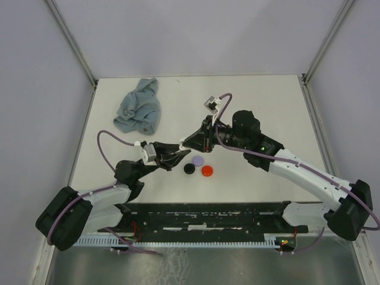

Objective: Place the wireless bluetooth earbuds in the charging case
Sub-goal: Place the earbud in the charging case.

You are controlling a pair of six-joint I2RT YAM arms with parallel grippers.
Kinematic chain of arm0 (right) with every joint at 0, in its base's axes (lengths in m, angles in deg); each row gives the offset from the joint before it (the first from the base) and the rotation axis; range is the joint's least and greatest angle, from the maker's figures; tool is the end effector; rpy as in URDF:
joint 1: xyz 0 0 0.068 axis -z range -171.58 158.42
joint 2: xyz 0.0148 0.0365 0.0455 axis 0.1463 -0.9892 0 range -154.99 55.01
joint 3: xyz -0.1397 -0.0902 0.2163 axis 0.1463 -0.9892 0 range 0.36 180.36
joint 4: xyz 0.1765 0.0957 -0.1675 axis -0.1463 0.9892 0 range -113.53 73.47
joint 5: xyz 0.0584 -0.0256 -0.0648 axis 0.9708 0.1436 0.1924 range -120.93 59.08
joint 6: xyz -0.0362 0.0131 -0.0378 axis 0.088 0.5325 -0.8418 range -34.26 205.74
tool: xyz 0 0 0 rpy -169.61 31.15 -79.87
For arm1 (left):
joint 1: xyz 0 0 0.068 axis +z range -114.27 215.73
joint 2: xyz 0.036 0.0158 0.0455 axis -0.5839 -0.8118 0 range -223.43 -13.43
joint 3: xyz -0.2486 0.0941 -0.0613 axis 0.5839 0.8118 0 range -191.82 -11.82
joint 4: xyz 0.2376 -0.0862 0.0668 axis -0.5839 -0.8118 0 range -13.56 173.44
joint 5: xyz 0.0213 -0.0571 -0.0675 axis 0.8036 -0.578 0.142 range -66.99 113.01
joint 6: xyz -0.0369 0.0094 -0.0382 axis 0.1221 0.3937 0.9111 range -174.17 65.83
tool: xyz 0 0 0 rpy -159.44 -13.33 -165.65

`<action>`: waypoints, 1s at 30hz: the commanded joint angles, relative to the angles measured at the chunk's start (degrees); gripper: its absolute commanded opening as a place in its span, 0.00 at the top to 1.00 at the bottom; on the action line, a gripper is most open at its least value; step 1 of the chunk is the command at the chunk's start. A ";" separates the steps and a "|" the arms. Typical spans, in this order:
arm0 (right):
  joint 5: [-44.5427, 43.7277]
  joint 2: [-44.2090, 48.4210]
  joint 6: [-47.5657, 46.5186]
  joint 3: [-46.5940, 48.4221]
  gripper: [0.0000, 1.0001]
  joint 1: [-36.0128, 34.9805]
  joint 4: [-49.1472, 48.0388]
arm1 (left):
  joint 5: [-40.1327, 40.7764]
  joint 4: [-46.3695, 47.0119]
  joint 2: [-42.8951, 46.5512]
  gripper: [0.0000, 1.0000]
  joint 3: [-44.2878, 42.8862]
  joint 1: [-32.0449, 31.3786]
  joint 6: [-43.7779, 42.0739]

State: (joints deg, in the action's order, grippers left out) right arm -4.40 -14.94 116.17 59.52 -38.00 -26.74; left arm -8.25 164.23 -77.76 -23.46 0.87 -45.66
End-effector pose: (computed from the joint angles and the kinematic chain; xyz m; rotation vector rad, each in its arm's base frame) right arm 0.1858 0.2184 0.3606 -0.6375 1.7855 1.3532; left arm 0.1486 -0.1261 0.2421 0.7479 0.9510 -0.9605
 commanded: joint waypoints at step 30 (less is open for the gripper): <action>-0.94 1.39 -3.36 2.77 0.58 -0.52 2.09 | -0.62 8.79 -2.02 0.97 -1.34 -0.21 6.08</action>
State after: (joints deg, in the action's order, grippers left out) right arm -4.62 -14.44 114.01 59.19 -38.35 -25.07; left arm -7.60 166.64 -78.94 -23.46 0.87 -41.75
